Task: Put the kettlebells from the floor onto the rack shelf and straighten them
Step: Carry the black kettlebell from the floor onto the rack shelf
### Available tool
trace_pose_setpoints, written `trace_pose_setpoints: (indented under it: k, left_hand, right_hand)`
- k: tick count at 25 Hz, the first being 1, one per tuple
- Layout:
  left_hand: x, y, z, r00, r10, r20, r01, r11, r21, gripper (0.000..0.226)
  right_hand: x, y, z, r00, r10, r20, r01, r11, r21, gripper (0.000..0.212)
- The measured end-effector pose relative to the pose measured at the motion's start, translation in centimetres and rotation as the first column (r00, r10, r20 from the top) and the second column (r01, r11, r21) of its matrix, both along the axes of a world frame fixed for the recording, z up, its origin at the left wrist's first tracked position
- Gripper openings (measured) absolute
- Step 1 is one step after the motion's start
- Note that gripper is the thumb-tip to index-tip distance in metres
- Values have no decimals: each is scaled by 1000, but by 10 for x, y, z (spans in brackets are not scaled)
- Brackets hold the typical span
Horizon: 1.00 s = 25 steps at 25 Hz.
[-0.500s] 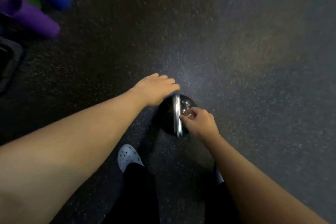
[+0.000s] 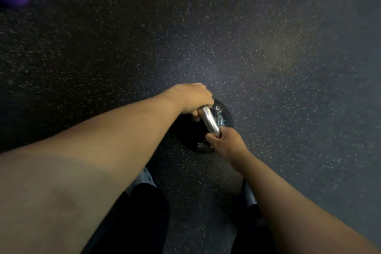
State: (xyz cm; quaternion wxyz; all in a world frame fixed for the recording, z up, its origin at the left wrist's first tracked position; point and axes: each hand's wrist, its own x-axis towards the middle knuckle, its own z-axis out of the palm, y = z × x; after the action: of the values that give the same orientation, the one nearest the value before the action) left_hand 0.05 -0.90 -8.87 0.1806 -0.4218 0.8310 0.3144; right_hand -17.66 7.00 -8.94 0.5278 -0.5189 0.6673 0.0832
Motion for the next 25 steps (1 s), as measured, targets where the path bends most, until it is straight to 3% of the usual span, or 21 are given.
trace_pose_setpoints:
  k: [4,9,17,21,25]
  left_hand:
    - [45,33,57,946,323,-33,-309,926,215,20]
    - [105,68,185,738,663,-124,-653,748,116,18]
    - [254,165,394,304,917,-260,-950,311,-13,13]
    - [348,247,475,130,935,-331,-977,63,-206,22]
    - [439,341,529,22,940,-339,-928,-107,-357,17]
  right_hand:
    - [15,-46,75,918,391,-72,-397,901,-172,18]
    - [85,-75,200,763,642,-68,-617,694,-370,21]
    - [282,-57,390,433,899,-70,-708,291,-644,13]
    - [411,0,464,336,937,-97,-643,153,-750,18]
    - [530,79,512,242,965,-97,-549,54,-834,16]
